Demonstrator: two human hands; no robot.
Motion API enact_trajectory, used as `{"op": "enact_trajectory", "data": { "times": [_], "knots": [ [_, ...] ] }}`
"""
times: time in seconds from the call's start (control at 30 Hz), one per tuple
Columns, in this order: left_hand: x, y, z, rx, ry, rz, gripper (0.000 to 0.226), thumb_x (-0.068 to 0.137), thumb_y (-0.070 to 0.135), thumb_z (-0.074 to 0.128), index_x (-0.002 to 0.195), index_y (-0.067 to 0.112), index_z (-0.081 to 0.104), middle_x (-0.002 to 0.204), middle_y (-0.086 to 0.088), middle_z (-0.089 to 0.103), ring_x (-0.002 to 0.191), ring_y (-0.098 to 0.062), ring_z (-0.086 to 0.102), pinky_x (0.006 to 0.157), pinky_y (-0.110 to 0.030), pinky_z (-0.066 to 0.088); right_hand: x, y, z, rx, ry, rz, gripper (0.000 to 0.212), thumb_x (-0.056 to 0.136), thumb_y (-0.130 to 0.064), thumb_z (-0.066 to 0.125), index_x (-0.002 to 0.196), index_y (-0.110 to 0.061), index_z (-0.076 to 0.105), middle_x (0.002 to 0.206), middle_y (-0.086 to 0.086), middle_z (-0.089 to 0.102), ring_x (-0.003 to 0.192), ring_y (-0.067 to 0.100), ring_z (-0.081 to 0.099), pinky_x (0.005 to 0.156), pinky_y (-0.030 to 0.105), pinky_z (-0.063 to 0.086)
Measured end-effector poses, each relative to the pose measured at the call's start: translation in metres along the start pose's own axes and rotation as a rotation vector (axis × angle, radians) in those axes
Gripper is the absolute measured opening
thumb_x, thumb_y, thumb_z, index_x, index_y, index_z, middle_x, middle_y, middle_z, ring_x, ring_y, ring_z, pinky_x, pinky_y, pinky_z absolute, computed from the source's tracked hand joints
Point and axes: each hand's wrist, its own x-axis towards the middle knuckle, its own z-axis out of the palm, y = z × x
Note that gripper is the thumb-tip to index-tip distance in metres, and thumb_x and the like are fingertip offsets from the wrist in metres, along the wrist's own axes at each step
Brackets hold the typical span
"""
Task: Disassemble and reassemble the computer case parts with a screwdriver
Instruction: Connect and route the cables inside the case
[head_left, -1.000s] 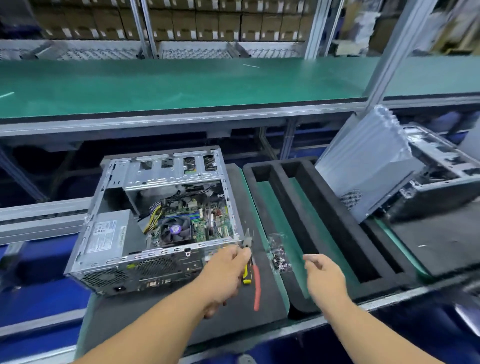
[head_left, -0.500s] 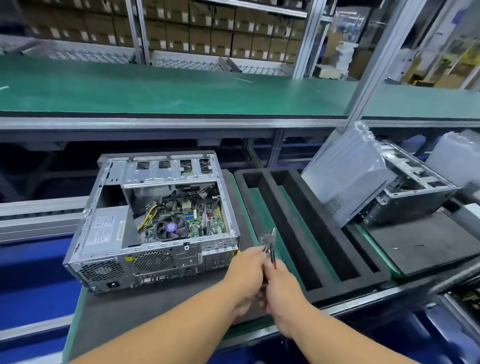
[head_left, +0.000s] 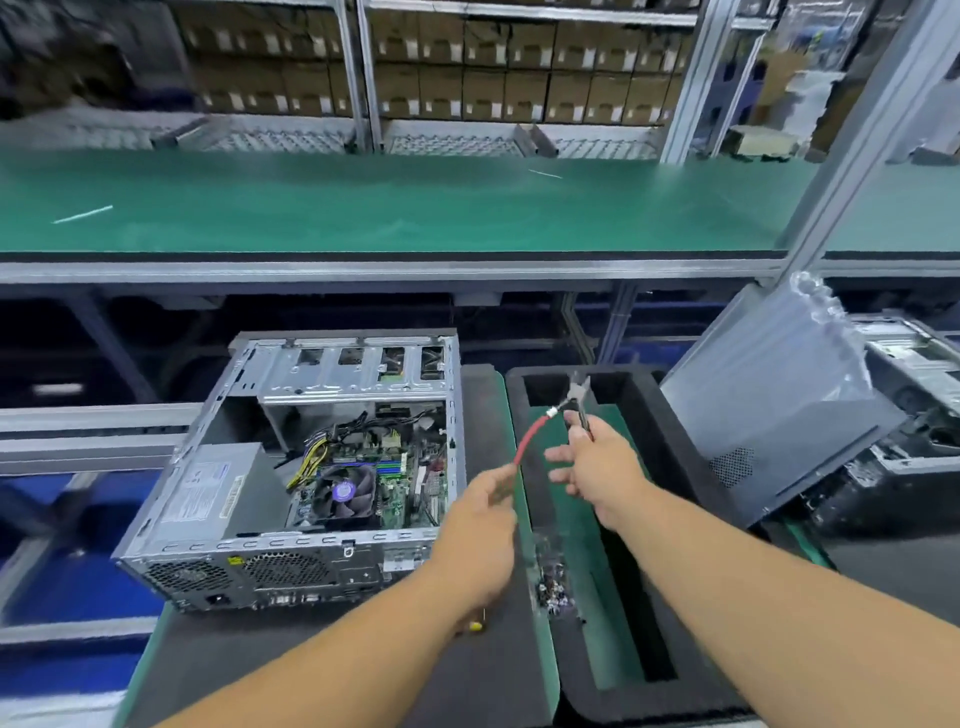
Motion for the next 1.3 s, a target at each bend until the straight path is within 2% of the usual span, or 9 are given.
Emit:
{"op": "enact_trajectory", "data": {
  "times": [0.1,0.2,0.4,0.6,0.73,0.83,1.0,1.17,1.3],
  "knots": [
    [0.017,0.004,-0.003,-0.17,0.194,-0.015,0.041,0.098,-0.017,0.037,0.102,0.014,0.064,0.104,-0.011,0.067,0.088,-0.016,0.067,0.069,-0.026,0.054,0.053,0.008,0.006,-0.175,-0.085,0.033,0.022,0.11,-0.023,0.042,0.122,-0.027,0.059,0.089,0.009,0.076,0.051,0.017,0.059,0.041,0.02,0.04],
    [0.029,0.006,-0.027,-0.204,0.397,0.049,0.038,0.096,-0.017,0.037,0.101,0.006,0.066,0.09,-0.013,0.067,0.074,-0.019,0.07,0.065,-0.029,0.058,0.097,0.024,0.022,-0.409,-0.22,-0.002,0.02,0.108,-0.016,0.045,0.12,-0.01,0.06,0.103,0.012,0.069,0.089,0.032,0.071,0.058,0.035,0.046],
    [0.038,0.003,-0.103,0.162,0.725,0.054,0.031,0.096,-0.002,0.054,0.096,0.023,0.071,0.089,-0.002,0.076,0.075,-0.017,0.073,0.068,-0.035,0.062,0.132,0.047,0.053,-0.634,-0.286,0.033,0.034,0.105,-0.021,0.044,0.127,-0.006,0.065,0.093,0.005,0.06,0.116,0.038,0.064,0.088,0.033,0.05],
    [0.039,-0.009,-0.148,0.406,0.779,-0.048,0.022,0.091,0.01,0.065,0.089,0.03,0.073,0.077,0.004,0.075,0.068,-0.019,0.068,0.066,-0.042,0.06,0.12,0.036,0.085,-0.671,-0.163,0.077,0.038,0.099,-0.015,0.048,0.135,-0.009,0.059,0.14,0.022,0.053,0.126,0.04,0.053,0.108,0.044,0.046],
    [0.045,-0.002,-0.155,0.861,0.441,-0.192,0.01,0.083,0.028,0.078,0.076,0.031,0.072,0.066,0.015,0.071,0.054,-0.008,0.064,0.048,-0.02,0.044,0.108,0.029,0.086,-0.639,-0.145,0.071,0.046,0.101,-0.018,0.049,0.146,-0.009,0.051,0.148,0.021,0.051,0.133,0.041,0.05,0.111,0.044,0.043],
    [0.053,0.01,-0.162,1.079,0.15,-0.277,0.011,0.079,0.031,0.083,0.074,0.032,0.073,0.069,0.015,0.072,0.064,-0.009,0.069,0.054,-0.02,0.053,0.09,0.026,0.081,-0.521,-0.14,0.015,0.051,0.097,-0.014,0.05,0.148,-0.018,0.05,0.141,0.02,0.056,0.125,0.042,0.055,0.104,0.046,0.049],
    [0.079,0.023,-0.165,1.311,-0.19,-0.148,0.017,0.081,0.036,0.082,0.097,0.033,0.078,0.076,0.021,0.067,0.07,-0.004,0.063,0.058,-0.02,0.044,0.03,0.012,0.078,-0.191,-0.1,-0.225,0.034,0.101,-0.013,0.048,0.099,-0.039,0.07,0.094,-0.007,0.073,0.059,0.001,0.058,0.047,0.017,0.044],
    [0.103,0.009,-0.169,1.726,-0.492,0.334,0.028,0.085,0.027,0.075,0.112,0.032,0.069,0.105,0.008,0.067,0.104,-0.018,0.056,0.076,-0.033,0.04,-0.041,-0.004,0.089,-0.319,-0.208,-0.693,0.025,0.093,-0.025,0.05,0.096,-0.039,0.07,0.094,-0.026,0.068,0.09,0.0,0.065,0.073,0.006,0.042],
    [0.121,-0.008,-0.177,1.843,-0.692,0.565,0.016,0.089,0.018,0.061,0.103,0.025,0.066,0.104,0.003,0.054,0.103,-0.021,0.04,0.077,-0.039,0.026,-0.055,0.008,0.107,-0.338,-0.274,-0.722,0.029,0.099,-0.005,0.052,0.103,-0.026,0.072,0.094,-0.015,0.069,0.098,0.012,0.066,0.082,0.02,0.05]
  ]
}}
